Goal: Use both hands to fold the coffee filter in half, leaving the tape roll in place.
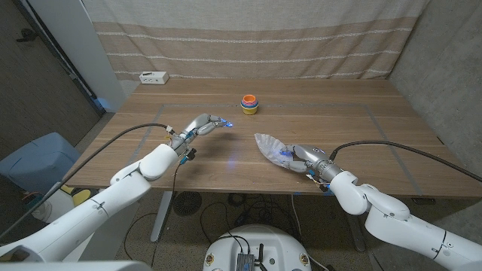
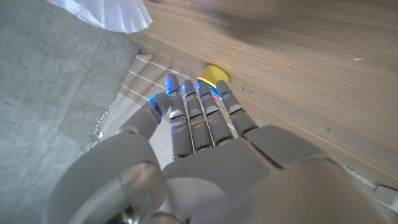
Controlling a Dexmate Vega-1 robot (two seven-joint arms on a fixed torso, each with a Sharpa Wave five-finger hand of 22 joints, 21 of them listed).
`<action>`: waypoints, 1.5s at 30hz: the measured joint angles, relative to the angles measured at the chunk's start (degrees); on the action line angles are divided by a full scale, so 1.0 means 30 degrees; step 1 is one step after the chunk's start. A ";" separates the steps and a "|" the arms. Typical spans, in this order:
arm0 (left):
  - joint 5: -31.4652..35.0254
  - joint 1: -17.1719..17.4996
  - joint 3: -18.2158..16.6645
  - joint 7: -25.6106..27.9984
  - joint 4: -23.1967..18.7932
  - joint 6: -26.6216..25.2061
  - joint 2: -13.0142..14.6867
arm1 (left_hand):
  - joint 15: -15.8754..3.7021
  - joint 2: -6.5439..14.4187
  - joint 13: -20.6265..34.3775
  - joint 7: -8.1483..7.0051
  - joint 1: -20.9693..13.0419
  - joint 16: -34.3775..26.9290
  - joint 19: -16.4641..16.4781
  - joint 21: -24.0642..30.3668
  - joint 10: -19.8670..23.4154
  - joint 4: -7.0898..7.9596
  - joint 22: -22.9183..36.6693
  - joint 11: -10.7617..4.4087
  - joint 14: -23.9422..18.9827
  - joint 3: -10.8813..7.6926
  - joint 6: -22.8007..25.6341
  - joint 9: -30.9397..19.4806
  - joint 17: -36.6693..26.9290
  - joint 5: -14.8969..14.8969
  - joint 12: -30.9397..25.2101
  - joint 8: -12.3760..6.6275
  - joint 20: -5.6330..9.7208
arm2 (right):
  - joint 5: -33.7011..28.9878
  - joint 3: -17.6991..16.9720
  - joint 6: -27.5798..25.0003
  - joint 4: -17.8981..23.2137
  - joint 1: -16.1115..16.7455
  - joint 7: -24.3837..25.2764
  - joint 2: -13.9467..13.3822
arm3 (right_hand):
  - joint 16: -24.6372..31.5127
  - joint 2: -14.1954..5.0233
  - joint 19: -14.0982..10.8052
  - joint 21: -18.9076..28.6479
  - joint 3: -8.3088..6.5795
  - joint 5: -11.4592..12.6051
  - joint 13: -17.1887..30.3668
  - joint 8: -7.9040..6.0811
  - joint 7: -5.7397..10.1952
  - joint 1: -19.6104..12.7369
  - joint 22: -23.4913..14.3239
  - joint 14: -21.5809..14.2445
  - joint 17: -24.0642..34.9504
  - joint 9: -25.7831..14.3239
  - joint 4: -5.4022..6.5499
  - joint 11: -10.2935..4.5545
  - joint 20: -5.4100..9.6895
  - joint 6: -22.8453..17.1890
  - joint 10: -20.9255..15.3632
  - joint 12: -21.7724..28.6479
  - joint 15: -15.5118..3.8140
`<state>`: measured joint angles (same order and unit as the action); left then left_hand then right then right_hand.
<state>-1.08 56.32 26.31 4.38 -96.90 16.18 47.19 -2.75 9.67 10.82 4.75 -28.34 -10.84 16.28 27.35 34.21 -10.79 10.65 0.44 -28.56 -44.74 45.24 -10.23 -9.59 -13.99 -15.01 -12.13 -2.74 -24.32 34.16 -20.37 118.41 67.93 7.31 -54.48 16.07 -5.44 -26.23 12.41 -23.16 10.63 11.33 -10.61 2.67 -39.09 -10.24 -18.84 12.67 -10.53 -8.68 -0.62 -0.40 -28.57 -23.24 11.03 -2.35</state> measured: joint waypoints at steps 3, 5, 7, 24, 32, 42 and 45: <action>0.1022 -0.0196 0.0181 -0.0407 -0.0147 0.0003 0.0190 | 0.0040 0.0023 0.0000 -0.0152 -0.0231 0.0108 -0.0102 0.0000 -0.0411 0.0033 0.0000 -0.0103 0.0440 0.0034 -0.0321 -0.0007 0.0000 0.0000 0.0286 0.0306 0.0100 | 0.0053 0.0026 -0.0003 -0.0016 -0.0004 0.0042 -0.0043 | 0.0000 0.0000 0.0001 -0.0003 0.0000 0.0000 0.0000 0.0000 -0.0001 0.0000 0.0000 0.0001 0.0000 0.0000 0.0000 0.0000 0.0001 0.0001 0.0001 0.0000 0.0000; 0.1543 -0.0534 0.0514 -0.0656 -0.0340 0.0058 0.0453 | 0.0001 0.0098 0.0000 -0.0254 -0.0305 0.0164 -0.0101 -0.0001 -0.0585 0.0055 0.0000 -0.0148 0.0613 0.0057 -0.0477 -0.0020 0.0000 0.0000 0.0434 0.0389 0.0100 | 0.0123 0.0049 -0.0012 -0.0021 -0.0002 0.0154 -0.0079 | 0.0000 0.0000 0.0002 -0.0005 0.0036 0.0000 0.0000 0.0000 -0.0001 0.0000 0.0000 0.0002 0.0000 0.0000 0.0035 -0.0001 0.0001 0.0000 0.0001 0.0000 -0.0001; 0.1904 -0.0534 0.0514 -0.0822 -0.0340 0.0161 0.0453 | 0.0057 0.0050 -0.0001 -0.0293 -0.0402 0.0164 -0.0203 -0.0001 -0.0772 0.0161 0.0001 -0.0152 0.0802 0.0164 -0.0591 -0.0019 -0.0001 0.0000 0.0508 0.0452 0.0201 | 0.0123 0.0062 -0.0012 -0.0021 0.0002 0.0154 -0.0100 | 0.0000 0.0000 0.0001 -0.0020 0.0078 0.0000 0.0000 0.0000 -0.0001 0.0000 0.0001 0.0002 -0.0001 0.0000 0.0078 0.0000 0.0001 0.0001 0.0001 0.0000 -0.0001; 0.3694 -0.1727 0.1622 -0.2331 -0.0512 0.1307 0.0673 | 0.0027 0.0096 -0.0056 -0.0290 -0.0710 0.0079 0.0214 0.0072 -0.0591 0.0250 0.0003 -0.0387 0.0894 0.0542 -0.0776 -0.0016 -0.0002 0.0002 0.0657 0.0600 0.0469 | 0.0377 0.0197 -0.0119 -0.0098 -0.0067 0.0484 -0.0153 | 0.0000 -0.0076 0.0001 -0.0081 0.0192 0.0000 -0.0002 0.0000 -0.0002 -0.0076 -0.0001 0.0005 -0.0001 0.0001 0.0069 0.0108 0.0004 0.0002 -0.0104 -0.0001 -0.0004; 0.3502 -0.2292 0.2109 -0.3496 -0.0167 0.1991 0.0393 | 0.0011 0.0125 -0.0056 -0.0291 -0.0884 0.0009 0.1038 0.0359 -0.0388 0.0244 0.0004 -0.0388 0.0567 0.0708 -0.0776 -0.0015 -0.0004 0.0002 0.0657 0.0600 0.0537 | 0.0514 0.0236 -0.0098 -0.0255 -0.0188 0.0488 -0.0152 | -0.0002 -0.0076 -0.0001 -0.0063 0.0209 0.0000 -0.0003 0.0001 -0.0002 -0.0075 -0.0006 0.0011 -0.0003 0.0001 0.0052 0.0107 0.0007 0.0002 -0.0103 -0.0002 -0.0009; 0.2542 -0.2955 0.2662 -0.5273 0.0432 0.3371 -0.0083 | 0.0023 0.0183 0.0000 -0.0366 -0.1138 0.0088 0.1050 0.0387 -0.0539 0.0375 0.0005 -0.0398 0.0678 0.0841 -0.0861 -0.0013 -0.0005 0.0003 0.0980 0.0600 0.0776 | 0.0633 0.0305 -0.0035 -0.0443 -0.0291 0.0565 -0.0073 | -0.0003 -0.0076 0.0000 0.0003 0.0290 0.0000 -0.0004 0.0001 -0.0002 -0.0075 -0.0007 0.0044 -0.0004 0.0001 0.0133 0.0106 0.0007 0.0002 -0.0102 0.0075 -0.0042; 0.2499 -0.3127 0.2788 -0.5631 0.0568 0.3680 -0.0196 | 0.0050 0.0177 0.0000 -0.0571 -0.1131 0.0163 0.0848 0.0271 -0.0747 0.0467 0.0005 -0.0452 0.0942 0.0933 -0.1202 -0.0013 -0.0006 0.0007 0.1045 0.0716 0.0780 | 0.0660 0.0331 0.0000 -0.0484 -0.0311 0.0592 -0.0050 | -0.0003 -0.0076 -0.0001 0.0002 0.0290 0.0000 -0.0004 -0.0020 -0.0045 -0.0075 -0.0008 0.0044 -0.0004 0.0002 0.0133 0.0106 0.0007 -0.0040 -0.0102 0.0075 -0.0043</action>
<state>6.41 46.94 34.67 -12.51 -95.20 27.22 46.61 -2.60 10.20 10.82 3.03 -31.73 -10.35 18.83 28.16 31.97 -9.39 10.67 -0.91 -25.74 -41.94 41.63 -10.26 -9.61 -13.97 -11.88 -9.98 -0.40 -22.34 35.15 -20.37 116.96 67.00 9.09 -54.63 16.06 -5.67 -26.24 12.42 -22.29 10.63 11.31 -10.67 2.53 -39.31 -10.26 -18.71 12.65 -10.53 -8.28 -0.30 -0.38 -28.69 -23.55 11.26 -2.48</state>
